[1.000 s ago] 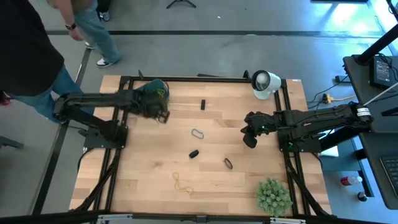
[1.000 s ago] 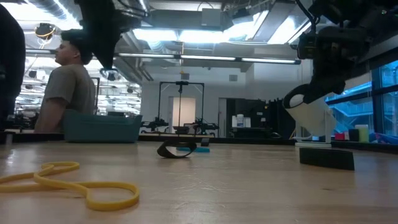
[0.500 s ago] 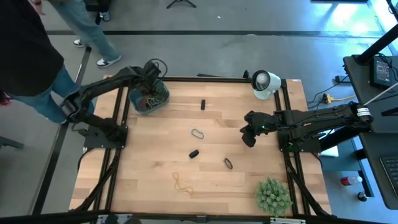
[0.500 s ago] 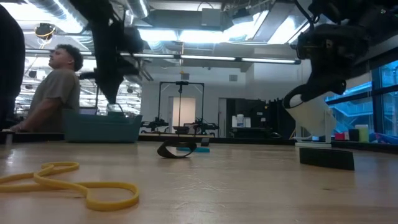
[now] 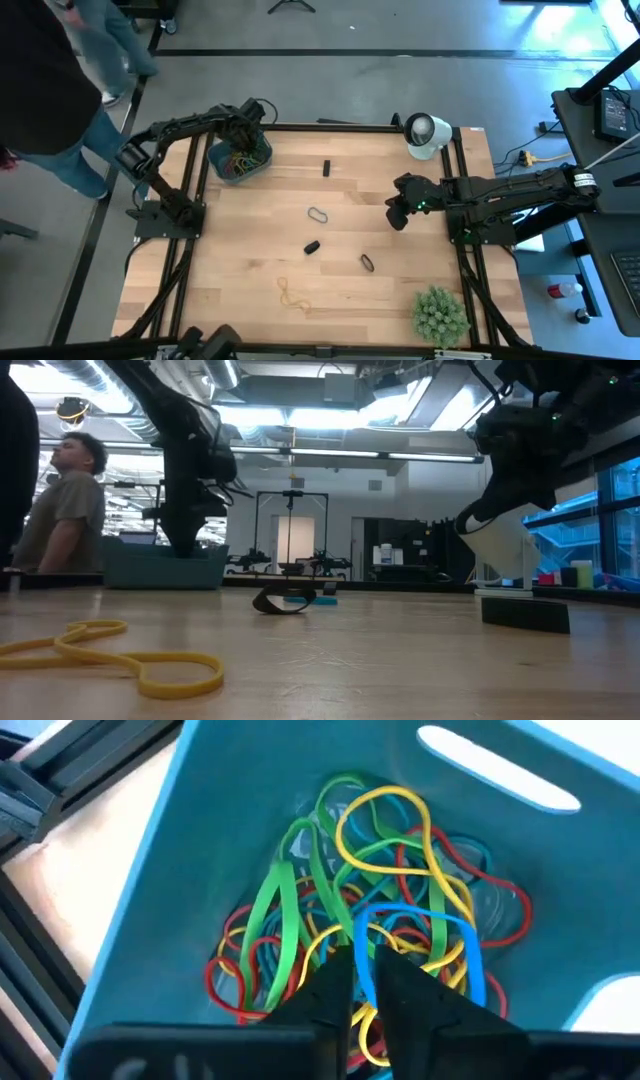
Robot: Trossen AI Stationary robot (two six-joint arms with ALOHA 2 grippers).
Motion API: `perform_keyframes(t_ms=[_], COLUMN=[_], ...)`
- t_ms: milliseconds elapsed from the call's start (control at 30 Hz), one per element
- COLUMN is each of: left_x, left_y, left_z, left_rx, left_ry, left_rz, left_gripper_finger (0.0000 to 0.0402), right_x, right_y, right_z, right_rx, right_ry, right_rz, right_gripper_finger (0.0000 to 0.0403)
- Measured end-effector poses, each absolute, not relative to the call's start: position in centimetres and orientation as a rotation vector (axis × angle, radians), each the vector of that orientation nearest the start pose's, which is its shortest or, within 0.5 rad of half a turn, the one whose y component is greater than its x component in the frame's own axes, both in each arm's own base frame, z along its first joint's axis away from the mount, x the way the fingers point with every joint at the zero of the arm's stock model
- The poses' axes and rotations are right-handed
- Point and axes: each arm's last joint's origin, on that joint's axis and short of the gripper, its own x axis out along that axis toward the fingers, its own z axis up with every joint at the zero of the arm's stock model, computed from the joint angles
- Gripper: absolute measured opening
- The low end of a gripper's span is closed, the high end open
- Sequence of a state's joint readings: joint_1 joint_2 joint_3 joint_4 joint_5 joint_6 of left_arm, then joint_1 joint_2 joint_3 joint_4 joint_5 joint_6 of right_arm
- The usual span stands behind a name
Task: Pick and place rubber bands into bin
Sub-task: Put the bottom blue rubber band into the bin, then put the bottom right black rubber band into the bin
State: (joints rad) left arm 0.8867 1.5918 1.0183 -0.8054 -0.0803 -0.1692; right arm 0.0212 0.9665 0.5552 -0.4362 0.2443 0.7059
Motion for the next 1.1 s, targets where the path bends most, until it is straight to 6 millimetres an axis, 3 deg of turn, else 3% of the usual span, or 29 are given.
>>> perform_keyframes(t_ms=[267, 500, 800, 1100], left_x=[17.4, 17.9, 20.9, 24.3], left_y=[21.7, 19.3, 11.9, 4.3], left_z=[19.9, 23.1, 26.7, 25.9], left_rx=[-0.703, -0.683, -0.583, -0.654], left_ry=[1.220, 1.085, 0.920, 0.897], left_rz=[0.943, 0.956, 0.883, 0.818], left_gripper_finger=[0.0103, 0.0133, 0.0130, 0.0129], right_x=[18.2, 18.2, 18.2, 18.2], right_y=[-0.3, -0.3, -0.3, -0.3], right_z=[20.6, 20.6, 20.6, 20.6], right_rx=[0.544, 0.500, 0.407, 0.321], right_ry=[0.728, 0.739, 0.759, 0.776], right_rz=[-0.494, -0.477, -0.437, -0.399], right_gripper_finger=[0.0025, 0.0025, 0.0025, 0.0026])
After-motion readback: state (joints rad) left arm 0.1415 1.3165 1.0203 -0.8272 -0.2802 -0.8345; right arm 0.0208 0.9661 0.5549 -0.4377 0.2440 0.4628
